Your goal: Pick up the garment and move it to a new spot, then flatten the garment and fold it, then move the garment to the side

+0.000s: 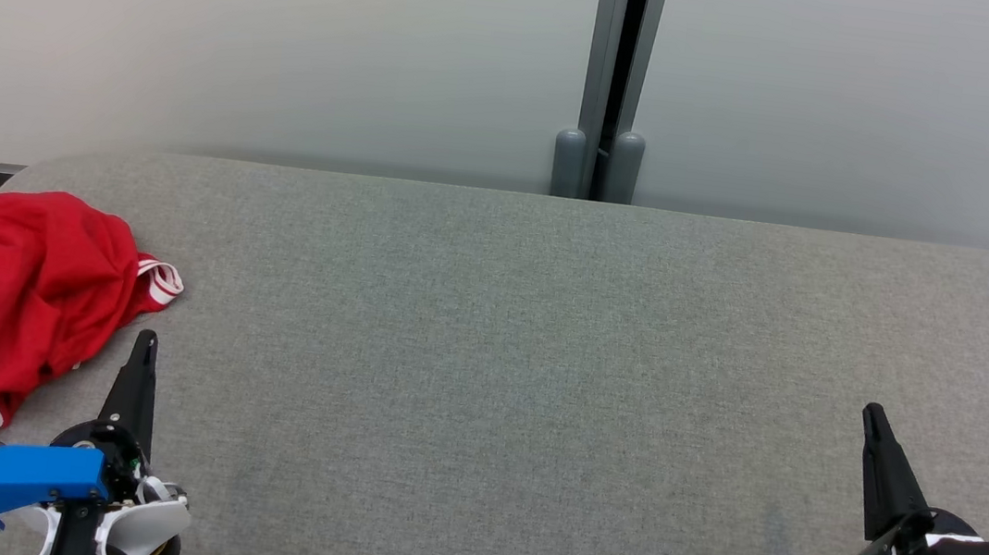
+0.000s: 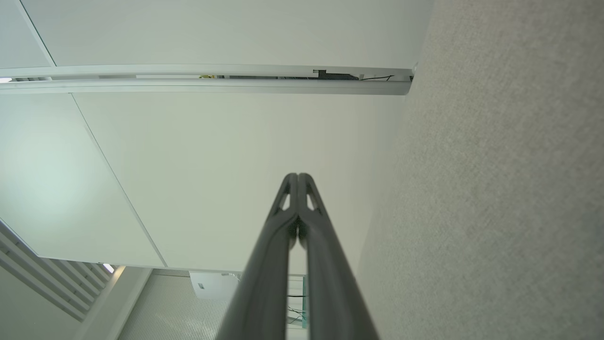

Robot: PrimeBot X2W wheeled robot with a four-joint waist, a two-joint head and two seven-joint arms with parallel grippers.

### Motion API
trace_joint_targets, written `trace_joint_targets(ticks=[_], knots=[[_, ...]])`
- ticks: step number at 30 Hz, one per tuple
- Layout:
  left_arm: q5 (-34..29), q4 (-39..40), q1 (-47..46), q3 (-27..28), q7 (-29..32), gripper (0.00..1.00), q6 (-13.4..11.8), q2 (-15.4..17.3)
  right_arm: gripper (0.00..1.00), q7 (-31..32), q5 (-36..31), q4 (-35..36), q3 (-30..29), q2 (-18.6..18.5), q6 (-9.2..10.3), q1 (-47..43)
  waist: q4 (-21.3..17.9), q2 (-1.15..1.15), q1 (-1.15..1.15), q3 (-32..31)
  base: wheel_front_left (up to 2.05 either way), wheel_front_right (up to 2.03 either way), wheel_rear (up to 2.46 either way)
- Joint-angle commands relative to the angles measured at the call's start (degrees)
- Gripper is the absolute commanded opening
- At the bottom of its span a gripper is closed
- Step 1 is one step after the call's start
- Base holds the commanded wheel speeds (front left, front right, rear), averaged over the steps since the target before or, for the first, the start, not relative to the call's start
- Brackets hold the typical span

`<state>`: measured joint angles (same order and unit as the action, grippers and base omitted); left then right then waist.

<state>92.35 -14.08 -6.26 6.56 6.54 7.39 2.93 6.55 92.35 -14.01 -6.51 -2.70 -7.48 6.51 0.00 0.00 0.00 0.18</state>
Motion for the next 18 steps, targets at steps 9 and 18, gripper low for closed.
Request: trace_joint_targets(ticks=[9,18], knots=[[0.1,0.3,0.1,0.1,0.2,0.00,0.2,-0.1,0.00,0.2,0.2,0.2,-0.1,-0.3,-0.02,-0.6,0.0,0.00,0.00,0.0,0.00,0.00,0.00],[0.1,0.3,0.1,0.1,0.2,0.00,0.2,-0.1,0.00,0.2,0.2,0.2,-0.1,-0.3,-0.02,-0.6,0.0,0.00,0.00,0.0,0.00,0.00,0.00]])
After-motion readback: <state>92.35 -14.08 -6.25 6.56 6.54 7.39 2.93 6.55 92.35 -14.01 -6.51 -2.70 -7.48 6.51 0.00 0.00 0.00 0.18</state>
